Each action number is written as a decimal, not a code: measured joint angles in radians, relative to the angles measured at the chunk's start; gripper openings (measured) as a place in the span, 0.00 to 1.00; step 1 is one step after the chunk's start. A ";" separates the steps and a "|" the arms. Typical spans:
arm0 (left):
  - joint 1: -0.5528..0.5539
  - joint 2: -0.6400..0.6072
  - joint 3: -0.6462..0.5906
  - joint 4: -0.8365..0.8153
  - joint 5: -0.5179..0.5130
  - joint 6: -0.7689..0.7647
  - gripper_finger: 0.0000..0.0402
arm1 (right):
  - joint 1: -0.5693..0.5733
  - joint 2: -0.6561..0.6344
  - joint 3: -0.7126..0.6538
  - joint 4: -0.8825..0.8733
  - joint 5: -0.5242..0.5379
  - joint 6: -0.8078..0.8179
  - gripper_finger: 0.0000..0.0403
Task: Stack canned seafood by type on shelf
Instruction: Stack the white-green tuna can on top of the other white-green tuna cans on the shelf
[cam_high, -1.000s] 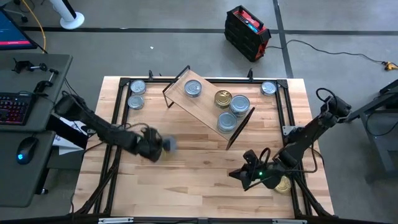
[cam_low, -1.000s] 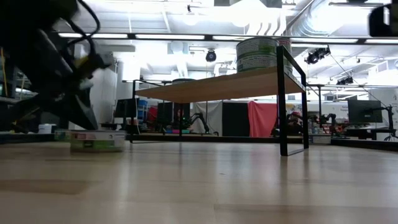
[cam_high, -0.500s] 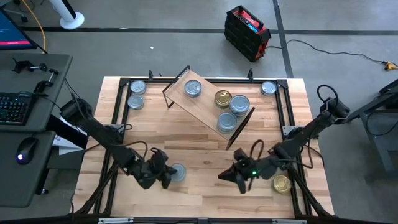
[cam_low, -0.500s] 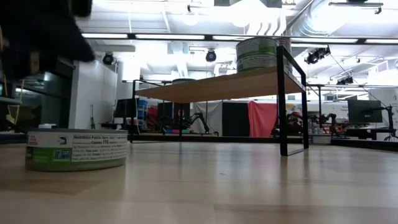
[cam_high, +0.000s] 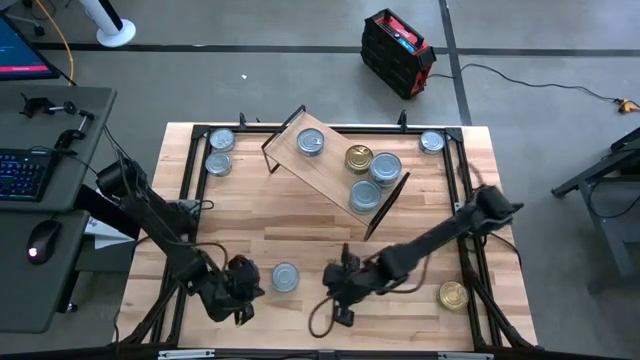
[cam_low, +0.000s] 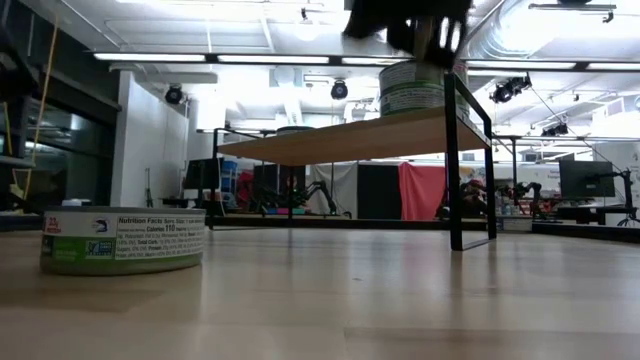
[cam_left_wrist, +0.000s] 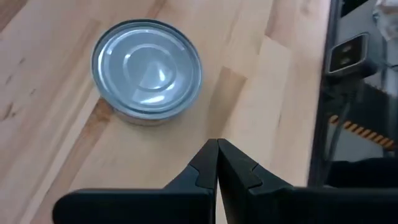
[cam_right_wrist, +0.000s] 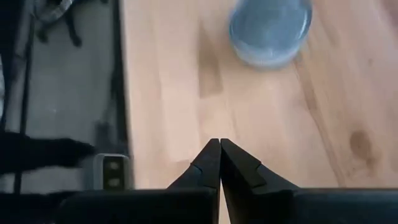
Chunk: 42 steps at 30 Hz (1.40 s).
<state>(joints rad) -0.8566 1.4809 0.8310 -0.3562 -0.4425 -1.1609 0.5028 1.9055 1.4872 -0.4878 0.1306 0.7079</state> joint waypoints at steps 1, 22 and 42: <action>0.006 0.013 0.000 0.008 -0.001 0.000 0.00 | -0.009 0.028 0.000 0.002 -0.011 0.003 0.00; 0.114 0.174 0.003 0.030 -0.043 0.213 0.00 | -0.124 0.300 0.000 0.309 0.060 0.158 0.00; 0.120 0.179 -0.016 0.086 -0.102 0.215 0.00 | -0.140 0.219 0.000 0.462 0.042 0.122 0.00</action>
<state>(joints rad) -0.7364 1.6604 0.8146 -0.2706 -0.5448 -0.9459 0.3627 2.1246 1.4872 -0.0263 0.1724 0.8304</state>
